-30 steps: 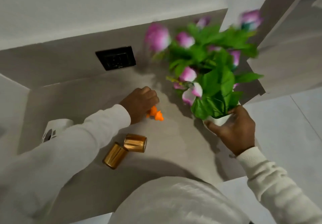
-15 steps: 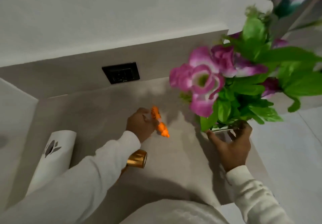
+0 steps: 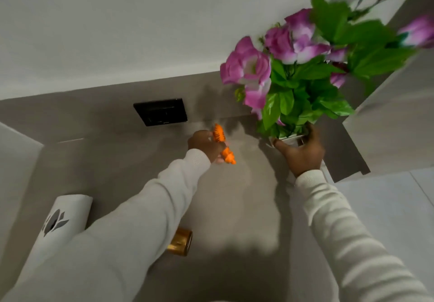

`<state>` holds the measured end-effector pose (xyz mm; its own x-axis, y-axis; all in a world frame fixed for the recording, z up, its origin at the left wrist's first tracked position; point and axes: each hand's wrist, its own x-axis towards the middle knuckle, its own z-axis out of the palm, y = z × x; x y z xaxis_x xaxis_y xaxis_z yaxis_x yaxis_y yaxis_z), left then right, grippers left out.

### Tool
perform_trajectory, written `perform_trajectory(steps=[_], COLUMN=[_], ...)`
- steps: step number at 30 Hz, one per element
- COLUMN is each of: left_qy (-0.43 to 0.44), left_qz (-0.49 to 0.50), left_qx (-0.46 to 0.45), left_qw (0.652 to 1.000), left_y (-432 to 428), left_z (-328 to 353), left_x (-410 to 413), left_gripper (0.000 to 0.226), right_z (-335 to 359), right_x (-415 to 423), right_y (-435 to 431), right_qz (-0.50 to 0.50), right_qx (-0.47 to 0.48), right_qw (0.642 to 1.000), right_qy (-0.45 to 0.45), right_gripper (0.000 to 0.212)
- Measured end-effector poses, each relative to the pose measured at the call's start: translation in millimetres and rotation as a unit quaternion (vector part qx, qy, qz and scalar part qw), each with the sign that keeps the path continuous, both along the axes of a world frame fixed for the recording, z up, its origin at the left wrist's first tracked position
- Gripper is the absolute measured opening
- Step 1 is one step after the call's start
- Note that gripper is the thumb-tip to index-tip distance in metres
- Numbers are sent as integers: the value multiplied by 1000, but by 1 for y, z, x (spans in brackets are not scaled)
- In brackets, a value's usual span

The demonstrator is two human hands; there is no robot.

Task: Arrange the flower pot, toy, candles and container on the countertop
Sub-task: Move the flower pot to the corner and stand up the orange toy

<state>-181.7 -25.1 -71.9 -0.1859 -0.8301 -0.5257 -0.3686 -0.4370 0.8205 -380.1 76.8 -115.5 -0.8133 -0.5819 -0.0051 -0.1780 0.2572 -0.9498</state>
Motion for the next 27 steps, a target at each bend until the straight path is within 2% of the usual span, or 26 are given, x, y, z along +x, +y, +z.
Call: perform_trajectory(steps=[2,4,7,10,12,15,17,20,22,24,27], left_qy=[1,-1,1,-22,-38,-51,-90,-186,-223,-244,-303], left_qz=[-1,-4,-4,-12,-29,-54,-81,-101,-114,-165,-304], left_qx=[1,1,-13,-31,-61,-126,-167,-199,-181,-127,-81], left_qw=[1000,1000,1000,999,997,989,978,957,951,947,900], left_y=[-9,-16,-20,-17,-12,3,19,54,80,102,124], left_z=[-1,-4,-4,1,6,16,21,21,19,17,8], left_x=[-5,-8,-6,4,20,69,109,173,200,218,227], left_gripper=[25,29,23,59,62,58,46,31,32,44,77], right_z=[-3,-8,-9,-1,7,13,20,29,28,25,24], right_x=[-4,-7,-9,-2,13,57,93,145,169,190,214], right_y=[-13,-21,-28,-22,-6,32,56,81,84,78,64], right_qz=[-4,-8,-5,-12,-31,4,110,324,435,504,557], right_qx=[-3,1,-1,3,-1,-7,6,71,143,194,252], right_qw=[1000,1000,1000,1000,999,998,993,943,889,840,783], right_qy=[7,24,30,18,26,57,44,-30,-14,50,115], right_gripper=[104,98,96,101,105,86,62,39,36,38,40])
